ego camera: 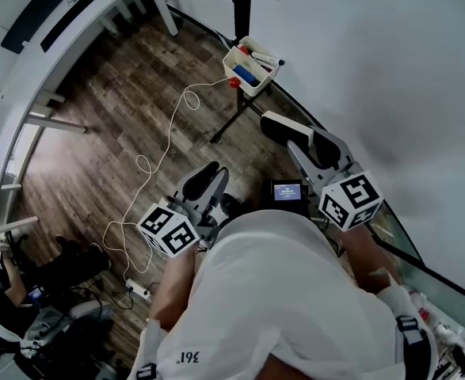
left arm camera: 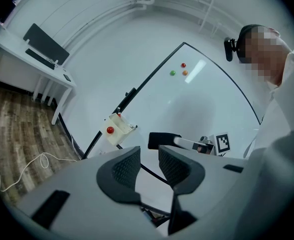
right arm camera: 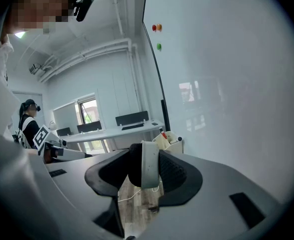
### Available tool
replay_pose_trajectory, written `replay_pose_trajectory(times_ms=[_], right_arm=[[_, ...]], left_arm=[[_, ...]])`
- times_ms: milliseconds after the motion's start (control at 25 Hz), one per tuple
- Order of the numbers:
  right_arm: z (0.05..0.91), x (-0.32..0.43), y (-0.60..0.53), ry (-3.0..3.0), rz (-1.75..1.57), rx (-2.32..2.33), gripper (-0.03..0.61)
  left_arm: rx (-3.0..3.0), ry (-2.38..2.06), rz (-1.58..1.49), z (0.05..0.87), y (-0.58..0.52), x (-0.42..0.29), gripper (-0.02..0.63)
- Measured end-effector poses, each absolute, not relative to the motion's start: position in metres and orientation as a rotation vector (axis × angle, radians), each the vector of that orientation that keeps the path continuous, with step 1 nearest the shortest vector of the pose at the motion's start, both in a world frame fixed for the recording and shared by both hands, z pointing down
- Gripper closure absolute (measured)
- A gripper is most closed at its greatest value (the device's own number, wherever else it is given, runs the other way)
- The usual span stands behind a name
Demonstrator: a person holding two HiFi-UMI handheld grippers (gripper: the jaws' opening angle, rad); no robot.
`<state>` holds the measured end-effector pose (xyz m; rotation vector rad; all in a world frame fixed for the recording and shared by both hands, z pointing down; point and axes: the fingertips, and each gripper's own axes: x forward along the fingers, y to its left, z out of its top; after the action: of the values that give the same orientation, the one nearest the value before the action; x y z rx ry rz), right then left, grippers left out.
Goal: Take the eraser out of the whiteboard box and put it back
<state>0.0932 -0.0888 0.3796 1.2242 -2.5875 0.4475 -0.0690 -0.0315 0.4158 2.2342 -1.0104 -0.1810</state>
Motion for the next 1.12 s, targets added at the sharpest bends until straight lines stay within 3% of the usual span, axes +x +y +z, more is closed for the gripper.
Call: replay_pose_trajectory(times_ms=[1120], right_arm=[[0.381,0.102,-0.094,-2.564,0.462,1.272,0.387]], left_arm=[[2.236,-1.025,-0.181,0.414,-0.034,-0.077,0.495]])
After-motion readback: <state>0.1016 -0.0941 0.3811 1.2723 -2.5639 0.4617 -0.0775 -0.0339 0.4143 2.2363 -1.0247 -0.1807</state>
